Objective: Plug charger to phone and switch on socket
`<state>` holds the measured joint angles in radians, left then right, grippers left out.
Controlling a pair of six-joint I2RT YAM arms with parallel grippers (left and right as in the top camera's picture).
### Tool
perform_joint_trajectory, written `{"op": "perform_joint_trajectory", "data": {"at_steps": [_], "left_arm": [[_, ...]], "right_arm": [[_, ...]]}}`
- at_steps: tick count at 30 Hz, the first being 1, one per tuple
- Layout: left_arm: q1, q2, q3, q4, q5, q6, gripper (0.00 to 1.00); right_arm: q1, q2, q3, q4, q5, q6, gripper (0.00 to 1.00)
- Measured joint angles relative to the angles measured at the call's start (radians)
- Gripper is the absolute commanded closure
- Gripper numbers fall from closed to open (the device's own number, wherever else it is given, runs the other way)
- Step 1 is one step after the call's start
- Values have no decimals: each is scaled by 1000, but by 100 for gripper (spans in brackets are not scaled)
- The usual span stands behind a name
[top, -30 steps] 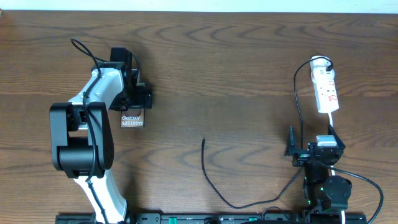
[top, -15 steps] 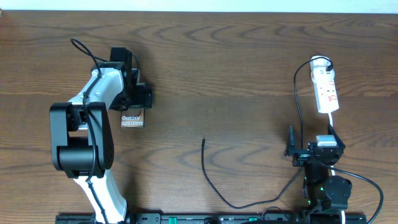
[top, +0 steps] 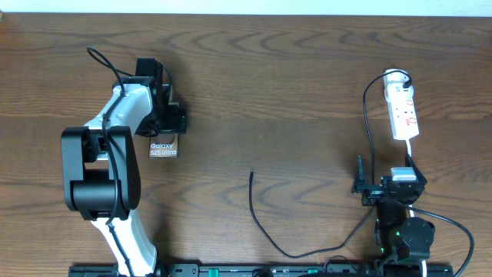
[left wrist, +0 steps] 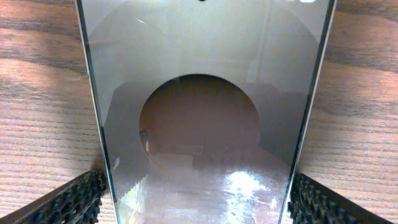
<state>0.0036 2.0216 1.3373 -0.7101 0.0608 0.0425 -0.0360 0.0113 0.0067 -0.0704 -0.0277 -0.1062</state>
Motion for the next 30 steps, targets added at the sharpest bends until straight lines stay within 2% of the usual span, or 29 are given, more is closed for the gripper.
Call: {"op": "perform_joint_trajectory", "data": {"at_steps": [10,30], "left_arm": [[0,0,0,1,0,1,18],[0,0,0,1,0,6,20]], "right_arm": [[0,0,0,0,0,0,1],[0,0,0,0,0,0,1]]}}
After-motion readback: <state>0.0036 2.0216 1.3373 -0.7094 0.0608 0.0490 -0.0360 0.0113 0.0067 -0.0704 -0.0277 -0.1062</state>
